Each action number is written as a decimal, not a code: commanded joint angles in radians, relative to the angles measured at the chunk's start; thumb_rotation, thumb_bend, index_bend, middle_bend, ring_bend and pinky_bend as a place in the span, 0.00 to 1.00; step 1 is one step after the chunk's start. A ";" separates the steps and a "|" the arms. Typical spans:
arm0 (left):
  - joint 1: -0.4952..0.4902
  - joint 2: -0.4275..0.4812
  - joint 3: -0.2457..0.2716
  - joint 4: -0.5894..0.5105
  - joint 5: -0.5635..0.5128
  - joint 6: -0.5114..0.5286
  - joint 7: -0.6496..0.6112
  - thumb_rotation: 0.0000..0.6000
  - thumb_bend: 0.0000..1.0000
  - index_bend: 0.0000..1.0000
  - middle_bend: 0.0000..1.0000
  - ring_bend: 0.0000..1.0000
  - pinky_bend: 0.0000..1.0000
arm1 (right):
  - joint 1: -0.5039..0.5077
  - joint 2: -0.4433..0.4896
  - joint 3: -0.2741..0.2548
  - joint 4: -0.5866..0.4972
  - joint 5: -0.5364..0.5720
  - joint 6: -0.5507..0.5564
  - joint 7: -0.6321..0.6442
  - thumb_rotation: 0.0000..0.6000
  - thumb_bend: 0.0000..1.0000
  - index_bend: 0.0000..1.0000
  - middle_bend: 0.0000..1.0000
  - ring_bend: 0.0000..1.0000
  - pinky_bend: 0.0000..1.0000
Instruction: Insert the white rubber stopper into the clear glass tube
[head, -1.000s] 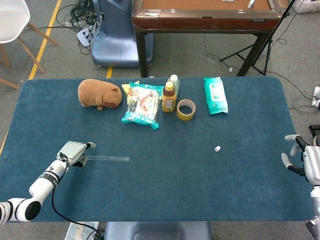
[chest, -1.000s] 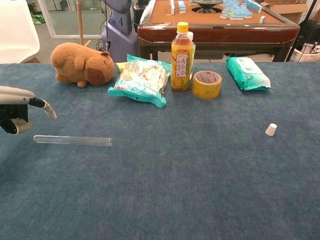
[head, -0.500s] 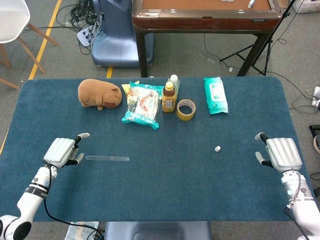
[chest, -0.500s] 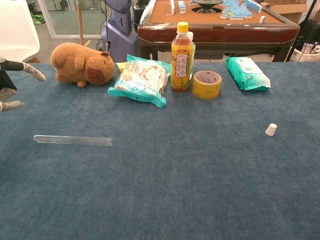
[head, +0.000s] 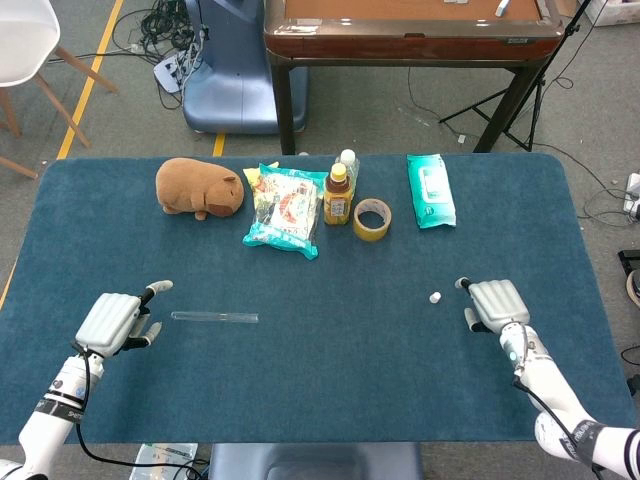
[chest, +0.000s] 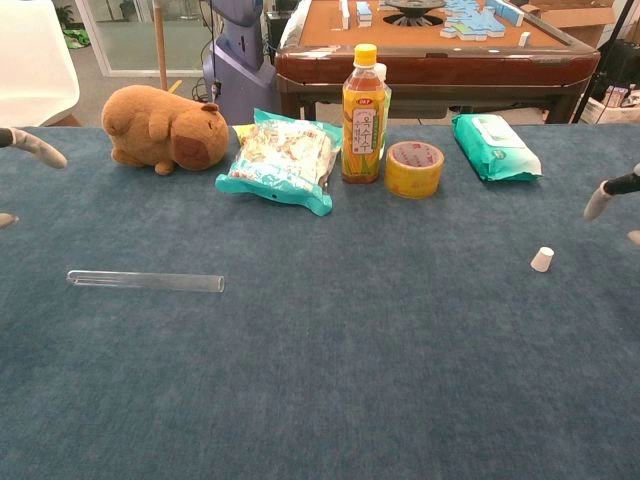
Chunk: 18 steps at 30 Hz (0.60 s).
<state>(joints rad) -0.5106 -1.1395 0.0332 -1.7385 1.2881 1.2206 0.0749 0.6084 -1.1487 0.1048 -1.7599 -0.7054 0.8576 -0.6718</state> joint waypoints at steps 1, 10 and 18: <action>0.010 0.001 -0.004 -0.003 0.008 0.000 -0.003 1.00 0.36 0.20 0.89 0.97 0.97 | 0.036 -0.043 -0.025 0.044 0.043 -0.024 -0.013 1.00 0.55 0.22 1.00 1.00 1.00; 0.032 -0.001 -0.019 -0.004 0.029 -0.012 -0.006 1.00 0.36 0.20 0.89 0.97 0.97 | 0.079 -0.107 -0.067 0.111 0.072 -0.044 0.012 1.00 0.55 0.22 1.00 1.00 1.00; 0.043 -0.001 -0.030 -0.010 0.046 -0.025 -0.007 1.00 0.36 0.20 0.89 0.97 0.97 | 0.106 -0.157 -0.083 0.143 0.037 -0.033 0.030 1.00 0.55 0.22 1.00 1.00 1.00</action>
<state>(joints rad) -0.4680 -1.1408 0.0032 -1.7483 1.3339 1.1955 0.0675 0.7107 -1.2996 0.0236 -1.6203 -0.6626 0.8202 -0.6441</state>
